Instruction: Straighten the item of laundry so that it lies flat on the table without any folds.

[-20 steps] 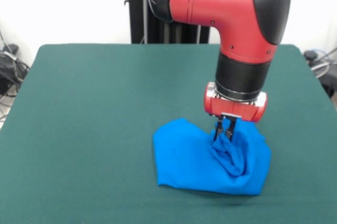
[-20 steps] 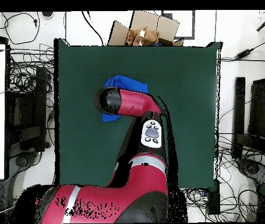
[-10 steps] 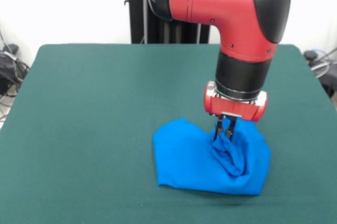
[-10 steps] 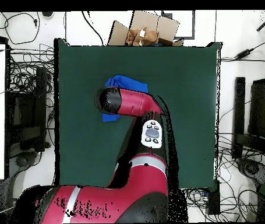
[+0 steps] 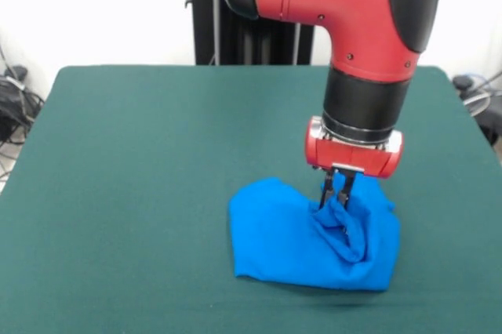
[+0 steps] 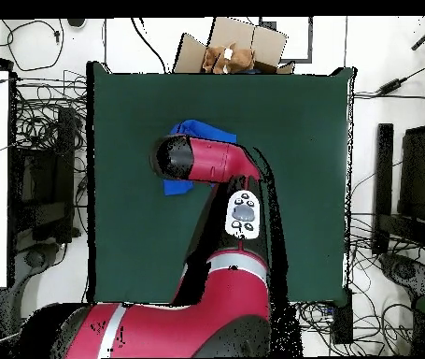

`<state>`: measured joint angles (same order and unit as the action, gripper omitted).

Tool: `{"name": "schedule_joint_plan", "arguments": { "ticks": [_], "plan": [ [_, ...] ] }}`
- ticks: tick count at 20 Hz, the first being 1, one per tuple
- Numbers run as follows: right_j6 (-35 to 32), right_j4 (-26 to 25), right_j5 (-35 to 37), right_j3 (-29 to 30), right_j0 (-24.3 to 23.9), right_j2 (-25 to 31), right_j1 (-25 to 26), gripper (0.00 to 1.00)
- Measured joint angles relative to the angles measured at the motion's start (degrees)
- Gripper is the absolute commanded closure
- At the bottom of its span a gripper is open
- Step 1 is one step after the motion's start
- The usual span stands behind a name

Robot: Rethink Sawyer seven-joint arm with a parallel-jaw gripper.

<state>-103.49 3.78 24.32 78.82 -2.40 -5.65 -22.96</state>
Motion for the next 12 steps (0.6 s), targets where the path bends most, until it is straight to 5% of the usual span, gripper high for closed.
{"name": "schedule_joint_plan", "arguments": {
  "ticks": [6, 12],
  "plan": [
    [0.00, -2.92, 1.38, -3.42, 0.21, -0.03, -0.44, 1.00],
    [0.00, -3.59, 10.08, -12.42, 0.48, -0.67, 0.32, 1.00]
  ]
}}
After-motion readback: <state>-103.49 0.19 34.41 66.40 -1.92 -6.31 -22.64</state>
